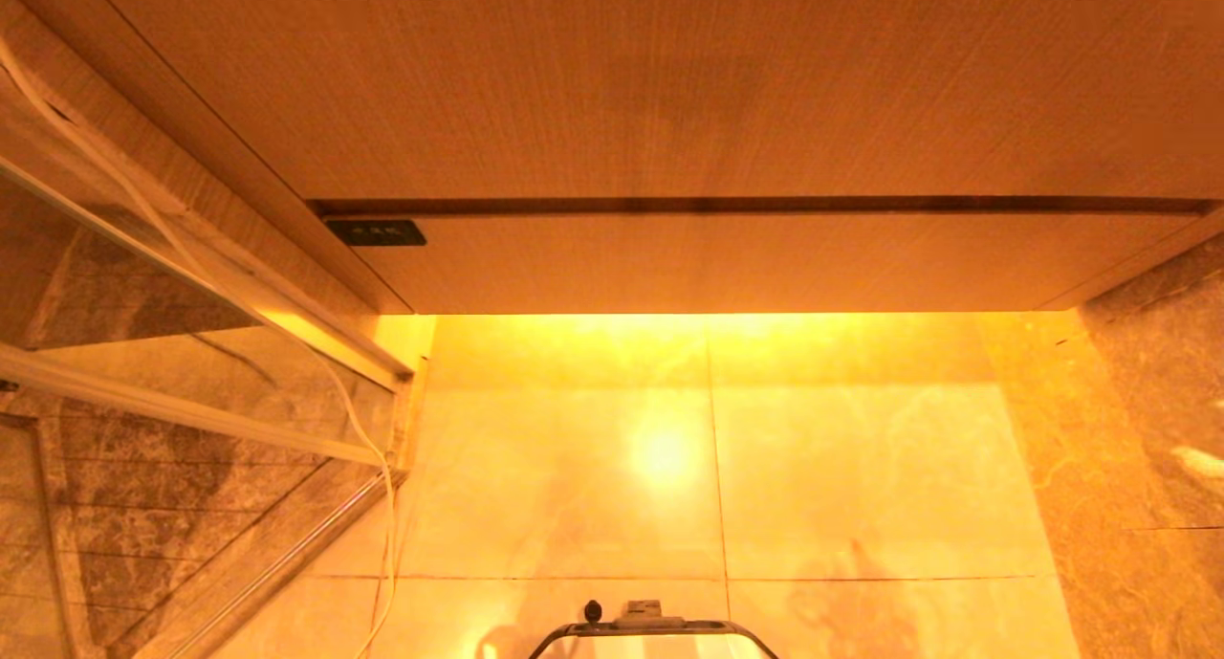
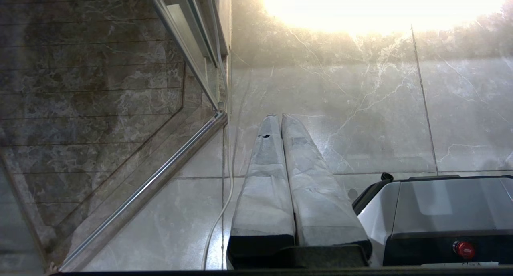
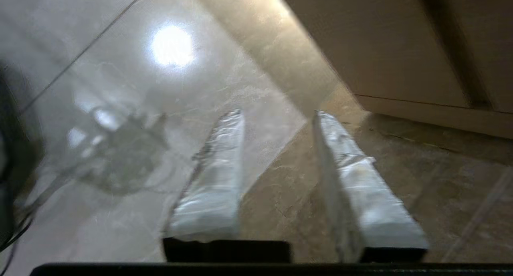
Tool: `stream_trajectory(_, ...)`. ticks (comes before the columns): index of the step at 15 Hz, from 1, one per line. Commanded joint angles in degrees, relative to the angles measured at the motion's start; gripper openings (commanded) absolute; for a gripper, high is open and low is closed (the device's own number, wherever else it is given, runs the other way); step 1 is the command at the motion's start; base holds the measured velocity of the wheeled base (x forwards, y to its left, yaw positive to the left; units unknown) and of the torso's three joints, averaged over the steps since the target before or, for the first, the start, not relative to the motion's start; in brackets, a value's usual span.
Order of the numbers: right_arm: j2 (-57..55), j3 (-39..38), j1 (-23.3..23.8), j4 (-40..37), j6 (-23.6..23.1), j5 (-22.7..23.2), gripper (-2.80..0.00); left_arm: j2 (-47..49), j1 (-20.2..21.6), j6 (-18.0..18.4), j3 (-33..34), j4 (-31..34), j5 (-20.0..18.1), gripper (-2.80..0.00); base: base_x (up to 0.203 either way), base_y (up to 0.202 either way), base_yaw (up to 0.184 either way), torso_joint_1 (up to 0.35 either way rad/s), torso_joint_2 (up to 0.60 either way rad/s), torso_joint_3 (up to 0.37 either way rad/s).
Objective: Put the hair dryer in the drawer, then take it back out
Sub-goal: Pull open the drawer
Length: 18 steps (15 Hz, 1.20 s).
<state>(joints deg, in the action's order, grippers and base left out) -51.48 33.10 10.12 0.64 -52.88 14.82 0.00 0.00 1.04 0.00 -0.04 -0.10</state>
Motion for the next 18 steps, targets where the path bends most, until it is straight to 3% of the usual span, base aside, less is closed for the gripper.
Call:
stream_trajectory(1,-1.43,0.29,-2.29,-3.49,-0.28,-0.23,0.00,0.00,0.00,0.02,0.09,-0.05,0.01,-2.80,0.000,0.000,0.000,0.000,0.00,0.000)
stream_trajectory(3,-1.65,0.73,-3.73,-5.67,0.90,-2.04,0.00,0.00,0.00,0.02,0.09,-0.05,0.01,-2.80,0.000,0.000,0.000,0.000,0.00,0.000)
stream_trajectory(5,-4.16,2.53,-8.30,-8.05,3.02,-7.46,0.00,0.00,0.00,0.02,0.09,-0.05,0.01,-2.80,0.000,0.000,0.000,0.000,0.00,0.000)
stream_trajectory(6,-5.59,3.49,-10.98,-7.09,3.18,-7.46,0.00,0.00,0.00,0.02,0.09,-0.05,0.01,-2.80,0.000,0.000,0.000,0.000,0.00,0.000)
stream_trajectory(8,-8.04,4.25,-15.27,-3.17,2.55,-3.85,0.00,0.00,0.00,0.02,0.09,-0.05,0.01,-2.80,0.000,0.000,0.000,0.000,0.00,0.000)
stream_trajectory(11,-11.64,3.74,-17.73,4.83,1.80,2.28,0.00,0.00,0.00,0.02,0.09,-0.05,0.01,-2.80,0.000,0.000,0.000,0.000,0.00,0.000)
stream_trajectory(13,-13.19,3.71,-18.57,8.91,1.54,2.96,0.00,0.00,0.00,0.02,0.09,-0.05,0.01,-2.80,0.000,0.000,0.000,0.000,0.00,0.000)
stream_trajectory(16,-19.88,3.45,-20.08,24.85,1.31,2.83,0.00,0.00,0.00,0.02,0.09,-0.05,0.01,-2.80,0.000,0.000,0.000,0.000,0.00,0.000)
stream_trajectory(18,-23.89,4.39,-20.20,28.60,1.19,2.47,0.00,0.00,0.00,0.02,0.09,-0.05,0.01,-2.80,0.000,0.000,0.000,0.000,0.00,0.000)
